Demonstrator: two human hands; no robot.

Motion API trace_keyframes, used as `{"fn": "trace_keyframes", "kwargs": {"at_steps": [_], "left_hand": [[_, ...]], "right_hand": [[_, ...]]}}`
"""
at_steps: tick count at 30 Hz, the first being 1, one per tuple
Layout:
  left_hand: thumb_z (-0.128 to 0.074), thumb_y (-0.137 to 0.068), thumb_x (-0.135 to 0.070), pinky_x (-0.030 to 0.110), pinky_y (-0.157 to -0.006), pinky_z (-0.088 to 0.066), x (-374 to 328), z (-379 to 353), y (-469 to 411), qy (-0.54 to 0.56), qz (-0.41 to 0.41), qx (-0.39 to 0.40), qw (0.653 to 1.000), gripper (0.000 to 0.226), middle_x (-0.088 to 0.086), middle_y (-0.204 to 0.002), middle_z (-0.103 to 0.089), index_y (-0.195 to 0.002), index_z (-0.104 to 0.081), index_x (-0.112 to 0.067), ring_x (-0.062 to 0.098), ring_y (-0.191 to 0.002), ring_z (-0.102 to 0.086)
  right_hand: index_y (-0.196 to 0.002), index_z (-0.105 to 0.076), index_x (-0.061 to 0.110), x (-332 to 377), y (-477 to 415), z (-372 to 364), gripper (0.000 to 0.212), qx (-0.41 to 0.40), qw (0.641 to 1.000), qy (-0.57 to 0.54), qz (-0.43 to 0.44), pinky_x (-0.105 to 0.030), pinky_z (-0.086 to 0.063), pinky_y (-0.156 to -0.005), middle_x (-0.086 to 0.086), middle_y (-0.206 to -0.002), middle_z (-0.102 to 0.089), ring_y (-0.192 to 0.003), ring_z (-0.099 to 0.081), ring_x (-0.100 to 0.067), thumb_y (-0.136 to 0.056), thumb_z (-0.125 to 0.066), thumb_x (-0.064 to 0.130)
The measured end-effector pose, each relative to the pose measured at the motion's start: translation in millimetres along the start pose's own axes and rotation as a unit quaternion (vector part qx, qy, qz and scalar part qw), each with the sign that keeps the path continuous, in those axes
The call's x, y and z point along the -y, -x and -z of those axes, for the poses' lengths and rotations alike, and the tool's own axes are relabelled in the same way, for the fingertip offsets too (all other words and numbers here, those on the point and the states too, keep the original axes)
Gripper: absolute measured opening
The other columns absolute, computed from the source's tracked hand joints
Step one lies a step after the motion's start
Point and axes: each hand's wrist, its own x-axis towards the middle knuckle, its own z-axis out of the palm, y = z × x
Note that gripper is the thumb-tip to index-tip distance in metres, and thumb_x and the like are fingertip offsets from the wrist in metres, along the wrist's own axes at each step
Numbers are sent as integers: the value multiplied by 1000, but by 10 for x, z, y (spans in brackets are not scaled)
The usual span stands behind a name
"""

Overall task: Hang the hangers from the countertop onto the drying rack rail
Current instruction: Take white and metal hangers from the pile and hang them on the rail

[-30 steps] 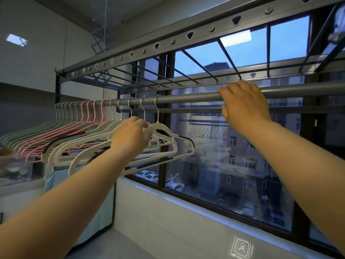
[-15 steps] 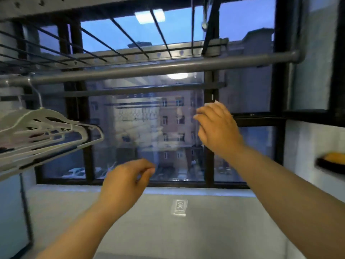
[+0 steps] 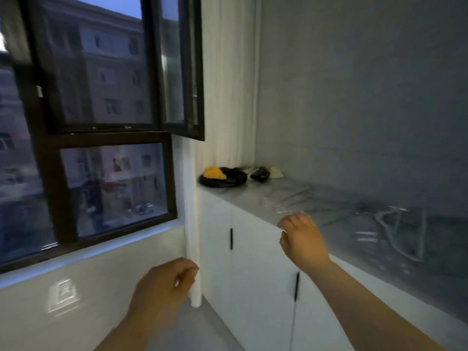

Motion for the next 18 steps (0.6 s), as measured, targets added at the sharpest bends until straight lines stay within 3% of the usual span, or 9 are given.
{"fn": "trace_keyframes", "kwargs": {"at_steps": [3,5,7,8,10,11,13,15,18], "left_hand": [[-52,-87,-37,14,-71,-45,-360,-741,-229,54,-36,71,995,40,-45,-71,-54,-71,-43,-73,-15,-76,-54],[-55,-88,-30,15,-72,-45,-506,-1139,-368,63,-39,112,991,51,-48,-66,-51,-71,-40,-76,-17,-70,-54],[-57,-87,-25,18,-75,-47,-596,-1443,-476,67,-28,143,987,55,-47,-62,-52,-69,-42,-74,-10,-68,-59],[-58,-87,-24,20,-76,-48,-630,-1572,-526,75,-21,155,985,54,-46,-61,-53,-68,-44,-73,-5,-70,-63],[-57,-87,-23,18,-74,-48,-701,-1830,-641,79,-16,172,982,50,-44,-61,-55,-67,-49,-68,-2,-72,-63],[-57,-87,-23,15,-71,-46,-749,-1938,-697,80,-11,187,979,45,-41,-61,-57,-64,-55,-61,-5,-70,-61],[-57,-88,-21,14,-70,-45,-829,-2122,-805,76,-4,207,975,42,-26,-60,-62,-53,-58,-45,-5,-66,-58],[-57,-88,-20,17,-75,-47,-897,-2282,-908,69,-1,227,971,43,-16,-60,-63,-52,-56,-44,1,-66,-59],[-54,-89,-23,25,-82,-47,-1073,-2486,-1135,41,-12,247,968,40,-13,-71,-60,-55,-50,-43,13,-82,-63]], "right_hand": [[-62,-70,12,-784,305,-126,32,25,997,28,-68,-24,-41,-69,-1,-60,-67,-56,-65,-22,-61,-38,15],[-62,-70,12,-1232,491,-207,35,49,988,40,-141,-25,-47,-59,-2,-58,-65,-54,-64,-23,-62,-35,18],[-70,-71,7,-1526,636,-165,29,69,975,62,-201,-25,-52,-56,-8,-66,-67,-61,-66,-29,-65,-43,11],[-86,-71,3,-1671,693,-148,28,84,966,70,-235,-29,-54,-69,-13,-81,-69,-78,-67,-32,-72,-46,4],[-122,-55,8,-1960,791,-143,35,131,938,104,-303,-29,-38,-99,-10,-122,-57,-118,-50,-28,-89,-41,6],[-128,-49,10,-2051,852,-118,37,133,923,86,-352,-29,-32,-103,-9,-130,-51,-124,-44,-26,-92,-39,8],[-112,-59,-1,-2223,950,-205,35,134,906,82,-393,-34,-46,-92,-20,-113,-61,-108,-57,-35,-81,-43,2],[-90,-65,-8,-2350,1038,-312,28,134,889,57,-433,-44,-56,-76,-28,-91,-66,-85,-65,-42,-66,-50,-2],[-131,-44,-5,-2395,1036,-393,46,154,853,72,-493,-38,-30,-109,-24,-137,-44,-128,-40,-35,-89,-32,11]]}}
